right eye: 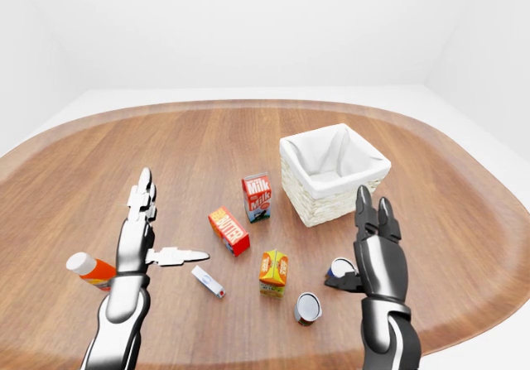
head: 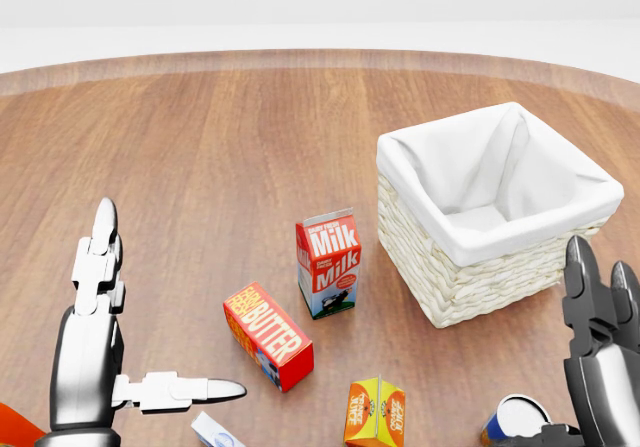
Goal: Pick up the alphabet soup and the tomato sauce, and put them in the basket.
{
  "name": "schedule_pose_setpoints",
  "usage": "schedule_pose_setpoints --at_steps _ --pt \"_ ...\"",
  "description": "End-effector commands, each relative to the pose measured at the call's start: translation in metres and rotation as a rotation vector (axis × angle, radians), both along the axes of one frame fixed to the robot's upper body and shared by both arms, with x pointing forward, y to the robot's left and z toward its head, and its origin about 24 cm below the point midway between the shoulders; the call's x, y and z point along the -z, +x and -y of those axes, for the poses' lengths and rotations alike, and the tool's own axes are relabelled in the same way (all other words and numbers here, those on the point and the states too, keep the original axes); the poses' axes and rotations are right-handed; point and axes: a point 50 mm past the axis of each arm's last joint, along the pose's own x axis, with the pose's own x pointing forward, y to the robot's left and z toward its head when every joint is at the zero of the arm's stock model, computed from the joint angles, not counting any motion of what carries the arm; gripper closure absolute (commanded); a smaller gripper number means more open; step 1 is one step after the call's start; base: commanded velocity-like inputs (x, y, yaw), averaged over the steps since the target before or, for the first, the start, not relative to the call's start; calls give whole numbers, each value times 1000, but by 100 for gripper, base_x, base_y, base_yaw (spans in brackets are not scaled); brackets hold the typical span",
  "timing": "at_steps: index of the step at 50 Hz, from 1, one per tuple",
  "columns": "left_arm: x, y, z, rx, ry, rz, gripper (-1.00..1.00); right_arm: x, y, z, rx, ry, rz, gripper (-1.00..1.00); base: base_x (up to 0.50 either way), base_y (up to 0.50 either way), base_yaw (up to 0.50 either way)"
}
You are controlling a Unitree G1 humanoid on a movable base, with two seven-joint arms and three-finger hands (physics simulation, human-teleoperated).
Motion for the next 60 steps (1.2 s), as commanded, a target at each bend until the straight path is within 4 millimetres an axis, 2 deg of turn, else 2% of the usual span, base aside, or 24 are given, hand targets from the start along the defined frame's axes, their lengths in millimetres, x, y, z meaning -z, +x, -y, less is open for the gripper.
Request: schedule_pose_setpoints --at_steps 1,31,60 --pt "-2 0 -2 -10 -8 9 -100 -11 -3 5 69 -144 53 -100 0 0 0" --pt "-2 -1 -1 -9 -6 11 -100 19 0 4 58 -353 -35 -100 0 0 0" --pt "-1 -1 -2 -13 -4 4 -100 40 8 6 20 -441 -89 -100 0 0 0"
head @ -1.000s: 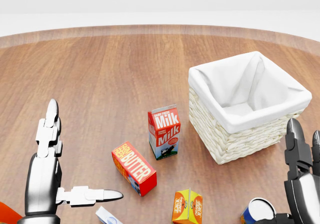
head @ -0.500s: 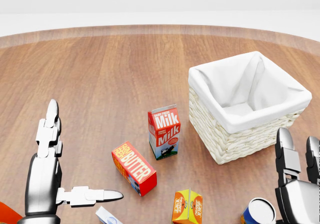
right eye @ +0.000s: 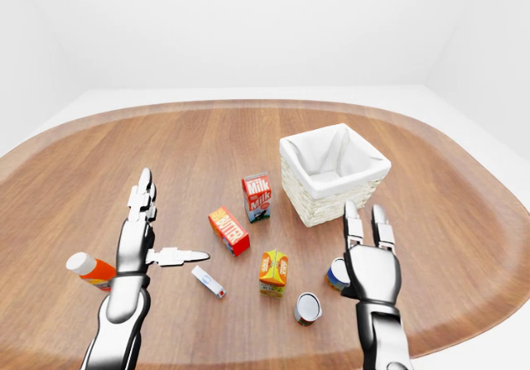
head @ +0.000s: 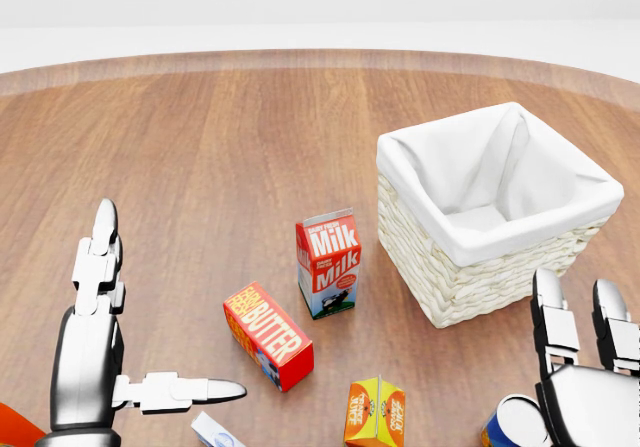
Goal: Pick up the alphabet soup and the tomato sauce, and put them in the basket.
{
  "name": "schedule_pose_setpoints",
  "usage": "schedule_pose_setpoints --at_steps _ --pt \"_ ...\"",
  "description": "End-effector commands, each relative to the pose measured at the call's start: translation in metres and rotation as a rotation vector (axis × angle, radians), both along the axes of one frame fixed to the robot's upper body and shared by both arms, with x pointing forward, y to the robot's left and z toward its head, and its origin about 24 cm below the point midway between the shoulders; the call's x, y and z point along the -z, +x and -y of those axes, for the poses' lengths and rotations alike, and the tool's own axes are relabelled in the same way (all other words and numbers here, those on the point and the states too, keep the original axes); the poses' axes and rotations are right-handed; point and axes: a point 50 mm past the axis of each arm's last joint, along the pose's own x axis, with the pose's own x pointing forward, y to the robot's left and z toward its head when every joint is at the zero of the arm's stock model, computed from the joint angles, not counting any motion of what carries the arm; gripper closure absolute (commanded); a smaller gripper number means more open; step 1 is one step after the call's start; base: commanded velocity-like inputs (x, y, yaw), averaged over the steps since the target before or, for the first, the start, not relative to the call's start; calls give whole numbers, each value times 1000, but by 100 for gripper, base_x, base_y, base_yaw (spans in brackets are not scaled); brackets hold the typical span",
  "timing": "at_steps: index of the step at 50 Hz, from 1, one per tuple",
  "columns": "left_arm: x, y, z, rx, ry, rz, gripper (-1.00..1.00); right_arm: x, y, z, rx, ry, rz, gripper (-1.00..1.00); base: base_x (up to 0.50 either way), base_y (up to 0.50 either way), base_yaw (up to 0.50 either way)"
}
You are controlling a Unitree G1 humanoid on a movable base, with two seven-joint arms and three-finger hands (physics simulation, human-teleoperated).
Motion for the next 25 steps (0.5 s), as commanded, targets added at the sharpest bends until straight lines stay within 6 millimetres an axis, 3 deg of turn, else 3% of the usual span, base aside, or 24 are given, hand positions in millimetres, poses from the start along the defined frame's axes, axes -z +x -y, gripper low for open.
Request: schedule_pose_setpoints --at_steps 1,25 --pt "-1 0 -2 -11 -8 4 -100 0 4 0 -15 -34 13 -100 0 0 0" --pt "-4 0 -2 -8 -11 17 -100 17 9 -1 -45 -81 -11 -100 0 0 0"
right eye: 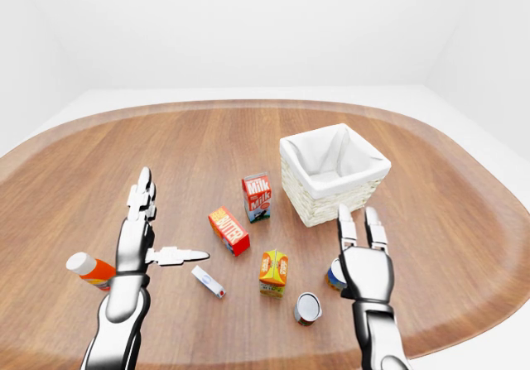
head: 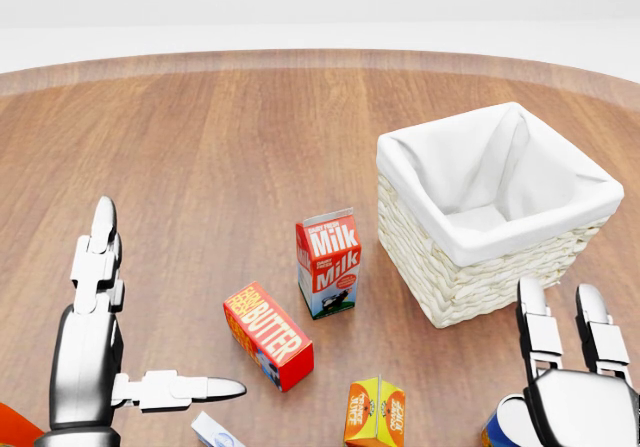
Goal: Pick up the alphabet soup and the tomato sauce, and put them in the basket.
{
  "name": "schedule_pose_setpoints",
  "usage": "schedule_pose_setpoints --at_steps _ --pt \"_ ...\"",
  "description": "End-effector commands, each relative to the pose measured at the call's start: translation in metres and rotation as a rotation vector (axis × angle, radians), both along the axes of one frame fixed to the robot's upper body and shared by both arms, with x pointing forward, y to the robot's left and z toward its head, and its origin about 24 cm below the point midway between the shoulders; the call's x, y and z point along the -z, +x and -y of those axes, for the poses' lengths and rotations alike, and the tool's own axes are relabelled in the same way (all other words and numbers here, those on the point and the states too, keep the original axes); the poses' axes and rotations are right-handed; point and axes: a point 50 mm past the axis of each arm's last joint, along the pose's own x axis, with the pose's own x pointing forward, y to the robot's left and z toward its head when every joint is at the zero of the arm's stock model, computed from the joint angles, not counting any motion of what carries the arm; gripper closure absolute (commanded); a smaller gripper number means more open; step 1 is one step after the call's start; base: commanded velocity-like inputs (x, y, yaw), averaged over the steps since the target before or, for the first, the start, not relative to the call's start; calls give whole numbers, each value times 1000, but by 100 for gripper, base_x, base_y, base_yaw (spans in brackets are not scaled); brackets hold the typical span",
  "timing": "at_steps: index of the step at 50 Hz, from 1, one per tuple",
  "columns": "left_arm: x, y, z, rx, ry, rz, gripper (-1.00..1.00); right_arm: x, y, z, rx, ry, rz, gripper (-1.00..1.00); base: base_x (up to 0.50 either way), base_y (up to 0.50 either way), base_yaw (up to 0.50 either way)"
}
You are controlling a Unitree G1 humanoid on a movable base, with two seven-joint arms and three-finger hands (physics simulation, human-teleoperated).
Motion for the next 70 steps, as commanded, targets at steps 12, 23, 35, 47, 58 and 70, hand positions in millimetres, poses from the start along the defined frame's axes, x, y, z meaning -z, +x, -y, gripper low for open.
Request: schedule_pose_setpoints --at_steps 12,23,35,47,58,70 --pt "-2 -1 -2 -8 -8 11 -100 11 8 -1 -37 -54 10 -100 0 0 0" --pt "-2 -1 -2 -8 -8 10 -100 18 12 -2 -53 -62 3 -100 0 0 0" --pt "-2 -1 -2 -9 -8 10 -100 21 14 -1 -60 -60 -5 -100 0 0 0" --pt "-2 -1 -2 -9 -8 10 -100 29 16 3 -57 -75 -19 -100 0 0 0" --pt "-2 -1 -2 -9 -8 10 -100 35 18 2 -67 -82 -25 -100 0 0 0" --pt "-2 -1 -2 -9 -7 10 -100 42 19 1 -82 -96 -32 -100 0 0 0"
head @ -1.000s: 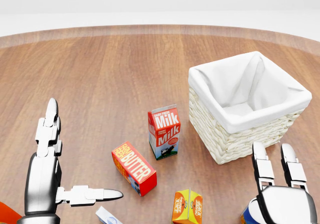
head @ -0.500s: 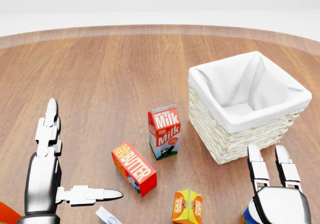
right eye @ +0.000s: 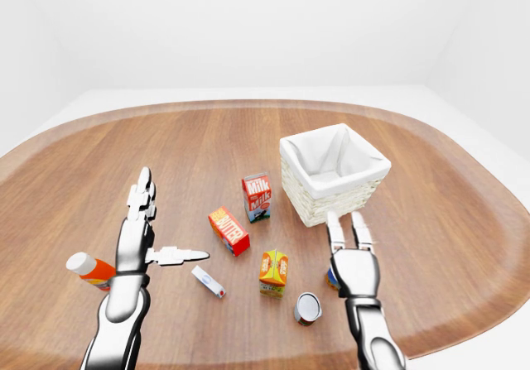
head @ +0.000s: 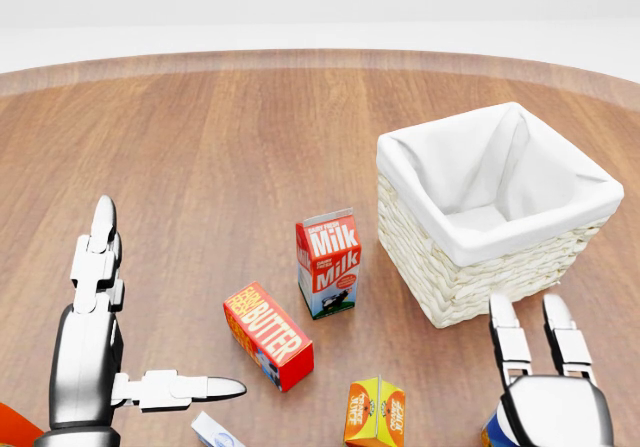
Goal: Pick up the alphabet soup and the tomato sauce, and put them in the basket.
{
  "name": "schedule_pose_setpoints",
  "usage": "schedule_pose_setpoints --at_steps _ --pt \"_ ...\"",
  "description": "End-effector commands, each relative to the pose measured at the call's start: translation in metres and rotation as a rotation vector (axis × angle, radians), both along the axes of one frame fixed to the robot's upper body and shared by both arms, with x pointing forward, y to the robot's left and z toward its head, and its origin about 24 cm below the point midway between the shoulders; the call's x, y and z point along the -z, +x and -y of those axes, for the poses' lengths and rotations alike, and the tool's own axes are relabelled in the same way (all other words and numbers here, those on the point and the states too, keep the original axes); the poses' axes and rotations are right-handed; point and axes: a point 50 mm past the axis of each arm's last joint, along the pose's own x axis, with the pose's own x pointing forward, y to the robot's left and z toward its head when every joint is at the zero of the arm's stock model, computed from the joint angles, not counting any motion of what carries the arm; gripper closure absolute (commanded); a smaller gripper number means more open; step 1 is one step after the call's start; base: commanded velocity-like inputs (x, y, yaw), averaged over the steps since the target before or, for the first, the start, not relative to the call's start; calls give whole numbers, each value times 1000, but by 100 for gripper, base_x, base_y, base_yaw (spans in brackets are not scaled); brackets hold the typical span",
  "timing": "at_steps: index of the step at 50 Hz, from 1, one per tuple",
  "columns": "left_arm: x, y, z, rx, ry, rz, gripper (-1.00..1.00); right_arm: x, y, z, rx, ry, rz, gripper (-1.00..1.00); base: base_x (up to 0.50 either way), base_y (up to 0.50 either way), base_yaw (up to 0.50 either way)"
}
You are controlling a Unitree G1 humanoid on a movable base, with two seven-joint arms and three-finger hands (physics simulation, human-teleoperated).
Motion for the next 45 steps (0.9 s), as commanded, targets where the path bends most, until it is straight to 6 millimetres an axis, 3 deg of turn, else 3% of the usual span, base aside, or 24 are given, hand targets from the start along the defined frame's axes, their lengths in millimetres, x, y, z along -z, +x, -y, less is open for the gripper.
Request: schedule_pose_setpoints --at_steps 1,19,45 --pt "-2 -1 -2 -9 -7 8 -100 -1 4 -2 -18 -13 23 -100 0 0 0" --pt "-2 -1 -2 -10 -8 8 -100 16 7 0 -37 -42 -32 -100 0 0 0" --pt "-2 -1 -2 -9 -7 8 -100 21 12 10 -18 -52 -72 -100 0 0 0"
